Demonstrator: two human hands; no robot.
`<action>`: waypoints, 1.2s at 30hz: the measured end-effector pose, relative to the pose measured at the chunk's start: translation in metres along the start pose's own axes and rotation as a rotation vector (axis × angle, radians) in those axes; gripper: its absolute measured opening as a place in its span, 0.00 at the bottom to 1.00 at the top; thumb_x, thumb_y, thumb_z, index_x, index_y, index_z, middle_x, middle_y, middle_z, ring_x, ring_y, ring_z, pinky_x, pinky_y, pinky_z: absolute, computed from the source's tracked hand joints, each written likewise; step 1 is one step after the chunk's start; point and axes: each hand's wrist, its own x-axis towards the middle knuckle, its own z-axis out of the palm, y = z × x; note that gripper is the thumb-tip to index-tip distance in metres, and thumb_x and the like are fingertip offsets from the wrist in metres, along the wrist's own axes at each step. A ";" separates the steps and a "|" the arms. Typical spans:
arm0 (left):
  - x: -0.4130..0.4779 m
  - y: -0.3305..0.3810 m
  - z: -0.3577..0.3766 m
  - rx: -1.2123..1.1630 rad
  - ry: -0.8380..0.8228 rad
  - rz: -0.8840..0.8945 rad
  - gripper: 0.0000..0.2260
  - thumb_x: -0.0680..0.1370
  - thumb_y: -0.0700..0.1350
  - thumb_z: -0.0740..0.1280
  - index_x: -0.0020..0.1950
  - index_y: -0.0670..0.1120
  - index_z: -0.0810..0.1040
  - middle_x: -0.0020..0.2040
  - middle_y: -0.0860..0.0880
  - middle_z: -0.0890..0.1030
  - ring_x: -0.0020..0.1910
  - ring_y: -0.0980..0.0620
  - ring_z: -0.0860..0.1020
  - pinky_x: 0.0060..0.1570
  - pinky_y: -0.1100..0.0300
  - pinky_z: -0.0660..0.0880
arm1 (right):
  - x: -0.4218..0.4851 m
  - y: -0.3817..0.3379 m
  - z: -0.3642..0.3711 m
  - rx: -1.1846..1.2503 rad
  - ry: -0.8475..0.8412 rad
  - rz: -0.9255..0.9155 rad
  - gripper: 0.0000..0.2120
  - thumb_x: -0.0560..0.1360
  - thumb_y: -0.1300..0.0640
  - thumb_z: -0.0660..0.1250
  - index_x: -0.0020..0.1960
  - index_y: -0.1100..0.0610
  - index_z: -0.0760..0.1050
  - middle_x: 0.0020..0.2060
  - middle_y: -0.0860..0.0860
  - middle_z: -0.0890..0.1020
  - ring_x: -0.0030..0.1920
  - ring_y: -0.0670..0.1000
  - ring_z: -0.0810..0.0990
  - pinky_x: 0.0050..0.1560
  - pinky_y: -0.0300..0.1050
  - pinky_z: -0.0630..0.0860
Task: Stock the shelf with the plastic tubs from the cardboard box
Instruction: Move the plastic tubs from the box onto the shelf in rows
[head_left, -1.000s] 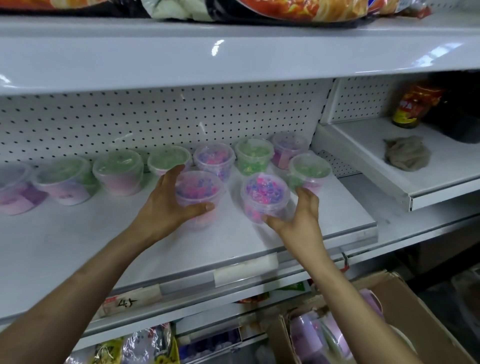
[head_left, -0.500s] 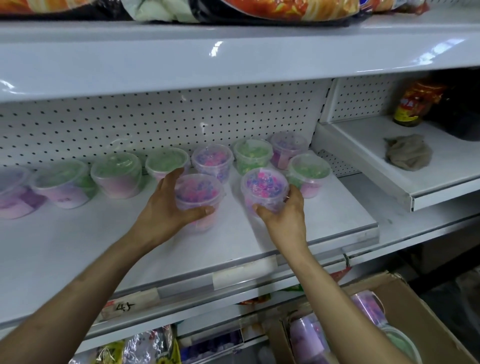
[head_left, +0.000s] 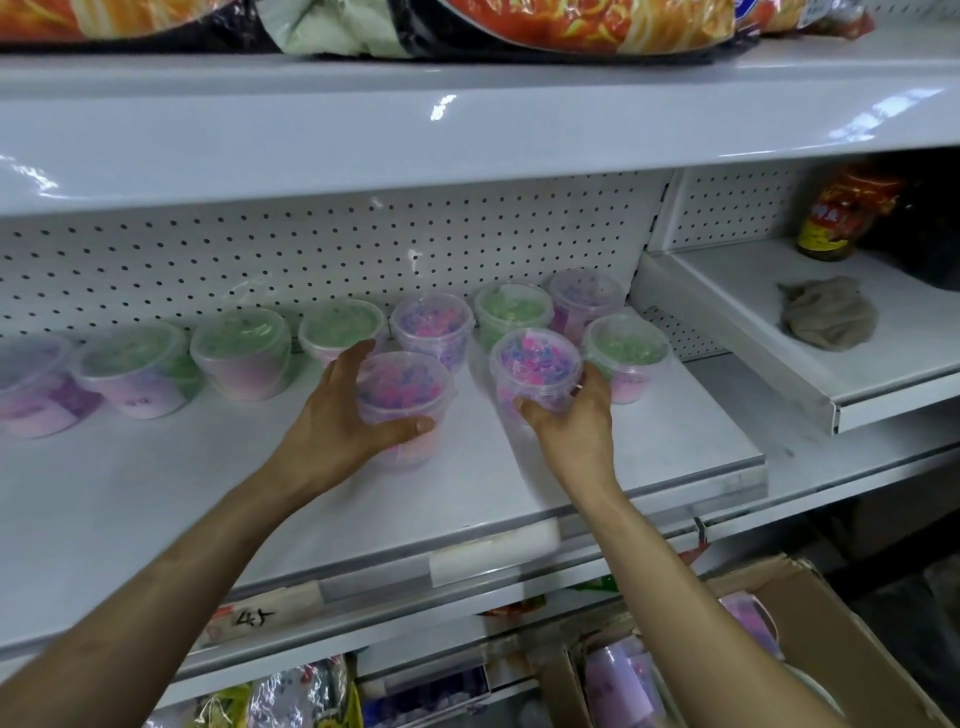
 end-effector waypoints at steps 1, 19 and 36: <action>0.000 0.000 0.001 -0.005 -0.007 0.001 0.55 0.61 0.74 0.76 0.81 0.57 0.57 0.79 0.52 0.67 0.75 0.49 0.69 0.72 0.48 0.69 | -0.003 -0.002 -0.001 -0.004 0.008 -0.006 0.37 0.70 0.54 0.82 0.73 0.51 0.69 0.65 0.48 0.74 0.63 0.47 0.78 0.66 0.47 0.78; -0.001 -0.019 0.024 -0.188 -0.188 0.037 0.49 0.64 0.64 0.82 0.76 0.71 0.55 0.75 0.65 0.64 0.73 0.67 0.67 0.71 0.60 0.70 | -0.047 -0.004 0.023 -0.140 -0.384 -0.465 0.30 0.79 0.57 0.72 0.78 0.58 0.65 0.72 0.51 0.69 0.74 0.51 0.70 0.72 0.52 0.71; 0.000 -0.031 0.020 -0.220 -0.046 0.017 0.40 0.68 0.64 0.80 0.74 0.56 0.68 0.66 0.54 0.77 0.59 0.57 0.81 0.58 0.55 0.82 | -0.045 -0.009 0.035 -0.019 -0.438 -0.127 0.35 0.78 0.46 0.75 0.80 0.44 0.62 0.74 0.42 0.72 0.72 0.41 0.73 0.72 0.48 0.74</action>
